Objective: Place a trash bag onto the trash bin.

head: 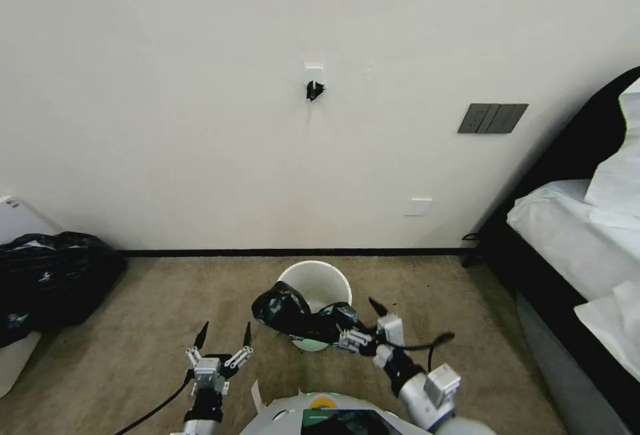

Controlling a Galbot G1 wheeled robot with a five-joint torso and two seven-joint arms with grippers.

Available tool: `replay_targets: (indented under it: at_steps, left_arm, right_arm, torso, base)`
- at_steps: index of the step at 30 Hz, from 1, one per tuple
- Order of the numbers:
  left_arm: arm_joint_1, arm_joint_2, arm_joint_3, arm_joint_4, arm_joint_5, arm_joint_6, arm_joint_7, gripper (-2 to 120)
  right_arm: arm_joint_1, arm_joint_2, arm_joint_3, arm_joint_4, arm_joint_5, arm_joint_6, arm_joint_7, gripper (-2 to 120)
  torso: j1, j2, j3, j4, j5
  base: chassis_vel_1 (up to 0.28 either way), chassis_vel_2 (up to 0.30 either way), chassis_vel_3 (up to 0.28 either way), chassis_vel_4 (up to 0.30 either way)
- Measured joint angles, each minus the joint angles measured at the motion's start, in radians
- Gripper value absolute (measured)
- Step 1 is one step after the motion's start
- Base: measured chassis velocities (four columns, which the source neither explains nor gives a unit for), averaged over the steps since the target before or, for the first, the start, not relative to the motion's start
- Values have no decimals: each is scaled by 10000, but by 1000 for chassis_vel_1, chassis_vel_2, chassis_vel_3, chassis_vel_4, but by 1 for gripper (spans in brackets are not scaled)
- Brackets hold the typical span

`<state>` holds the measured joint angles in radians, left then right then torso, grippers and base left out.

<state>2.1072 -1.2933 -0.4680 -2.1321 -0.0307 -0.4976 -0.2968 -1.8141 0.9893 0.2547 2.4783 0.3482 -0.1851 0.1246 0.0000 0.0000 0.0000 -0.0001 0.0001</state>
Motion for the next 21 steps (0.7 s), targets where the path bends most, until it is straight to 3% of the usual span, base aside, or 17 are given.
replay_targets:
  at_steps: [4,8,14,18,19,21]
  left_arm:
    - [75,-300,-234,76,245,-459,155,100]
    - [216,-615,-426,178,524,-848,217,100]
    - [291,-873,-445,271,822,-883,99,100]
    - [311,-1198,-471,262,917,-930,97,100]
    - [311,-1198,-471,262,917,-930,97,100]
    - [337,-1279,-509,252,956,-1008,113,100]
  right_arm:
    - [1545,-891,175,-111,1489,-1080,-302,100]
    - [4247,-2243,-104,-1256,3636,-2330,-829,100]
    - [6412,-2788,-1001,-2498,4363,-3389,-1231,100]
    - [9587,-3049,-3300,-3999,4490,-4295,-1829,100]
    - [9587,-3049,-3300,-3999,4490,-4295,-1829,100]
    - [10844,-3047,-4444,-4752,4597,-4461,-2244,100]
  torso:
    - [0,0,0,0,1]
    - [1,0,1,5,1]
    - [0,-1,2,-6,0]
    - [1,-2,2,3,-1]
    - [1,-2,2,3,-1]
    - [1,-2,2,0,-2]
  base:
    - [0,0,0,0]
    - [0,0,0,0]
    - [0,0,0,0]
    - [0,0,0,0]
    - [0,0,0,0]
    - [0,0,0,0]
